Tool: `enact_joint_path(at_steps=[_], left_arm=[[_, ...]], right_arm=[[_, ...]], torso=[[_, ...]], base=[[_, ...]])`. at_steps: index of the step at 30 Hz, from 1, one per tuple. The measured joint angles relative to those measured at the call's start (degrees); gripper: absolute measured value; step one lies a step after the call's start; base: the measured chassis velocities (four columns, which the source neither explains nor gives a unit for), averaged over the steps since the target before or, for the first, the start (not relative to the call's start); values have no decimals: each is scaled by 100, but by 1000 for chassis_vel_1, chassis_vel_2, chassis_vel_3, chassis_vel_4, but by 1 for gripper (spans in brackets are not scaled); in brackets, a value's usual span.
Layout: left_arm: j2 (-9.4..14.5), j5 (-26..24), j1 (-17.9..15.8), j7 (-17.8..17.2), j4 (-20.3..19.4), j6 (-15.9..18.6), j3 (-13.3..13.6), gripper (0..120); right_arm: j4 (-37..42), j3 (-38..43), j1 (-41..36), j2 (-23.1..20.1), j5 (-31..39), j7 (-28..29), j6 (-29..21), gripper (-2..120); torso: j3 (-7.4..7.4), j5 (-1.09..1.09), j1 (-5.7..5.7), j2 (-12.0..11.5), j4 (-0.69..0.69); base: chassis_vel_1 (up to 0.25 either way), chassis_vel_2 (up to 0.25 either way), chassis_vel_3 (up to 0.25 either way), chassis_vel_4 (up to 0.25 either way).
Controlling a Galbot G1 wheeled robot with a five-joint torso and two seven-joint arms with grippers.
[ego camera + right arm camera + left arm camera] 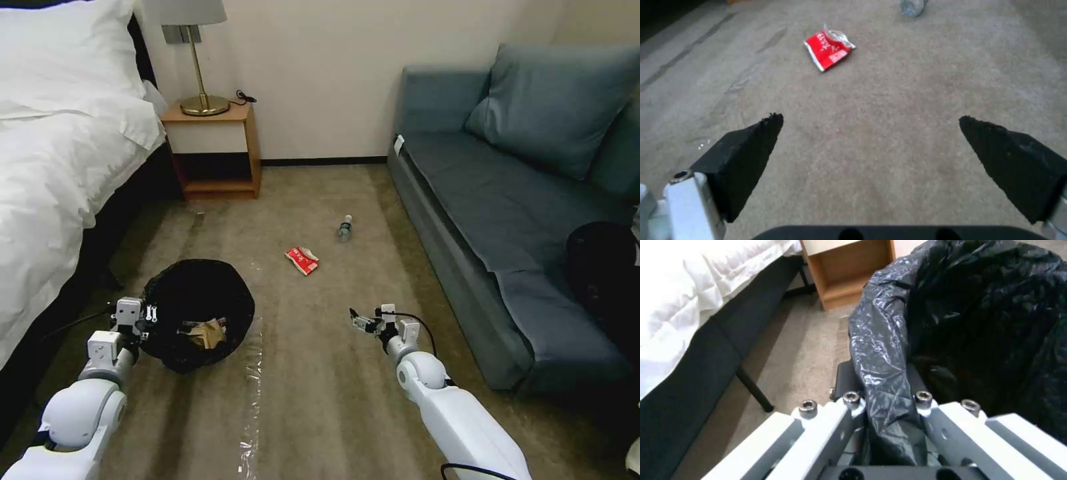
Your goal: Pick up the trash bin, then pick up the garbage on the floor and place it into the trash bin.
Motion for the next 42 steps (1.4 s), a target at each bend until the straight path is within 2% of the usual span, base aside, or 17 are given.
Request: enact_joint_path(at_steps=[26, 42], left_arm=[[3, -2, 49, 29, 11, -28, -45, 5], [10, -8, 45, 48, 56, -38, -57, 5]], right_arm=[[-87, -51, 43, 79, -24, -67, 3, 100], [-248, -102, 115, 108, -33, -253, 112, 100]], torso=[[0, 0, 0, 0, 0], [0, 0, 0, 0, 0]], base=[[-46, 51, 43, -50], [-88, 84, 89, -86]])
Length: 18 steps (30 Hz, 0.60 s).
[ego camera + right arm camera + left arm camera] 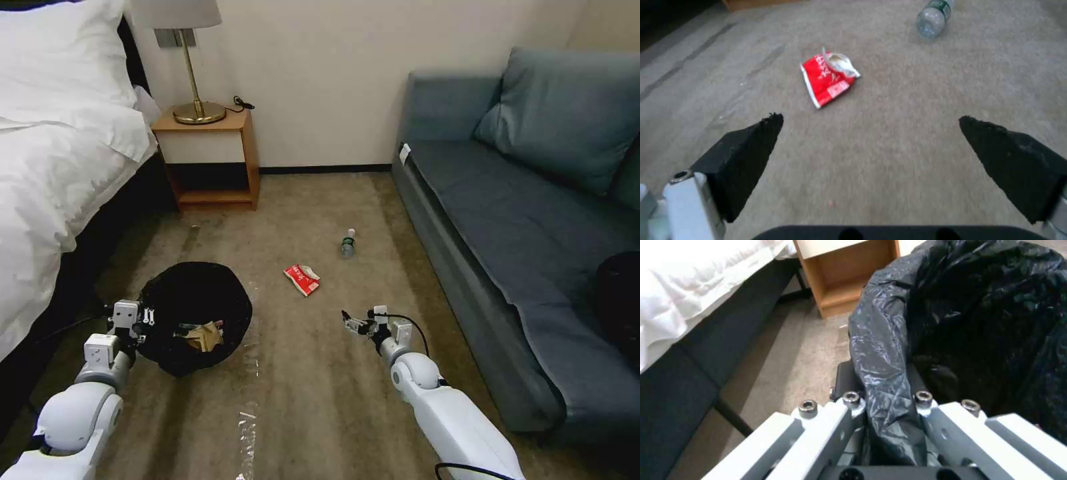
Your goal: Pick up the trash bin, then pick up the garbage on the floor and place it into the trash bin.
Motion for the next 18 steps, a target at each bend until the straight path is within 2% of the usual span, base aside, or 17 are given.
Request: enact_joint_path(at_steps=[18], left_arm=[[5, -17, 31, 14, -5, -11, -33, 5]], right_arm=[[-44, 7, -21, 16, -29, -42, 42, 100]], torso=[[1, 0, 0, 0, 0]], base=[[-152, 153, 145, -151]])
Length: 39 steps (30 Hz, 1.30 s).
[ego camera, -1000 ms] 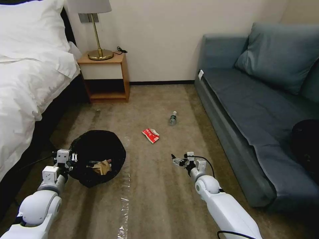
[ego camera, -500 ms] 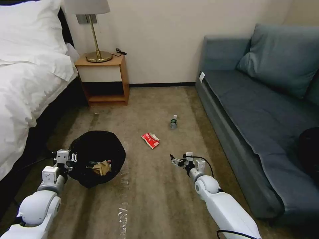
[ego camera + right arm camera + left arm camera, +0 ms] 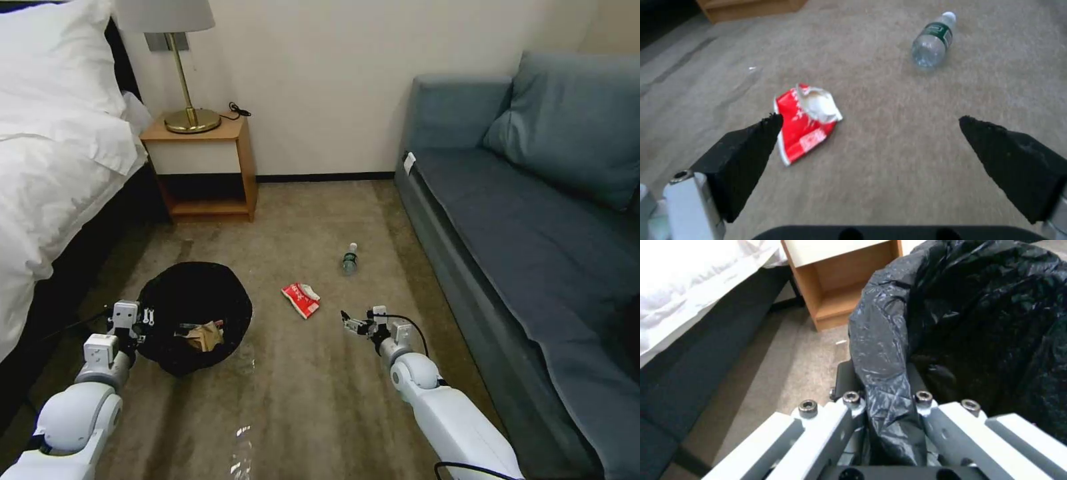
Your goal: Pick up the trash bin, then pick up the garbage on the floor and place it into the trash bin.
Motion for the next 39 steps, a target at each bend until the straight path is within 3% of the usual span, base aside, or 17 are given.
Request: enact_joint_path(at_steps=[29, 39], left_arm=[[-13, 1, 114, 38, -63, -24, -71, 5], [-30, 18, 224, 39, -120, -25, -116, 5]], right_arm=[[36, -92, -23, 1, -110, -134, 55, 100], [303, -366, -129, -78, -247, -301, -166, 100]], torso=[[-1, -1, 1, 0, 0], [0, 0, 0, 0, -1]], base=[[-165, 169, 173, -169], [-48, 38, 36, -43]])
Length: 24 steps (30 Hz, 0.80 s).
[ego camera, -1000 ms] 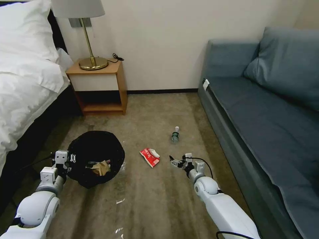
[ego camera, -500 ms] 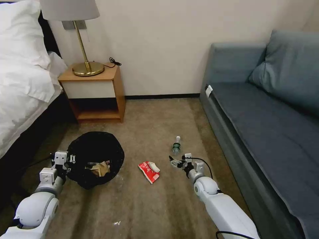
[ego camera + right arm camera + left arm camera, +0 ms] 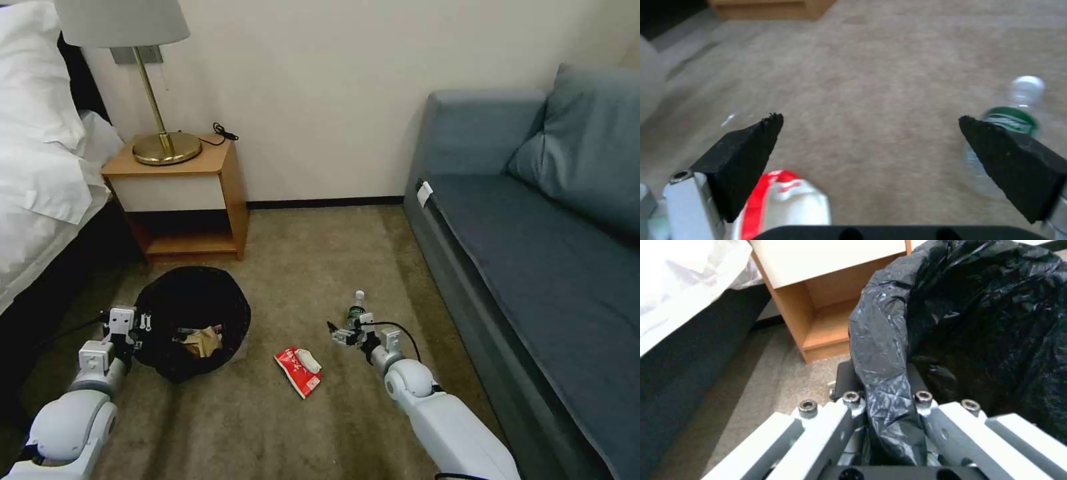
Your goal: Pick up the trash bin, then pick up the garbage on the floor and place it into the trash bin.
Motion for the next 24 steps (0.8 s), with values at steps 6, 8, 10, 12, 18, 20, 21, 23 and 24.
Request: enact_joint_path(at_steps=[6, 8, 10, 12, 18, 20, 21, 23, 24], left_arm=[[0, 10, 79, 6, -47, -5, -73, 5], [0, 12, 101, 7, -53, -9, -90, 5], [-5, 20, 126, 10, -54, -14, -108, 5], [-12, 30, 136, 12, -53, -18, -114, 5], [-70, 105, 174, 20, 38, -55, -127, 5], [-72, 105, 174, 20, 52, -56, -116, 5], [-72, 105, 169, 20, 58, -56, -104, 5], [-75, 102, 142, 21, 75, -56, -82, 5], [-75, 102, 142, 21, 75, -56, -82, 5]], right_arm=[[93, -328, 109, 15, -10, -59, -133, 100], [124, -466, 147, 24, -5, -86, -181, 100], [125, -598, 178, 54, -3, -114, -203, 100], [79, -650, 192, 84, -4, -142, -202, 100], [-529, -899, 221, 274, -222, -438, 10, 100], [-672, -926, 216, 314, -284, -484, 72, 100], [-735, -941, 213, 333, -302, -500, 87, 100], [-843, -991, 209, 362, -327, -522, 102, 100], [-843, -991, 209, 362, -327, -522, 102, 100]], torso=[[-1, 0, 0, 0, 1], [-1, 0, 0, 0, 1], [-1, -1, 0, 0, 1], [-1, 0, 0, 0, 1], [-1, 0, 0, 0, 1], [0, 0, 0, 0, 1], [0, 0, 0, 0, 1], [0, 0, 0, 0, 1], [0, 0, 0, 0, 1]], base=[[0, 0, 0, 0], [0, 0, 0, 0], [0, 0, 0, 0], [0, 0, 0, 0], [0, 0, 0, 0], [0, 0, 0, 0], [0, 0, 0, 0], [0, 0, 0, 0], [0, 0, 0, 0]])
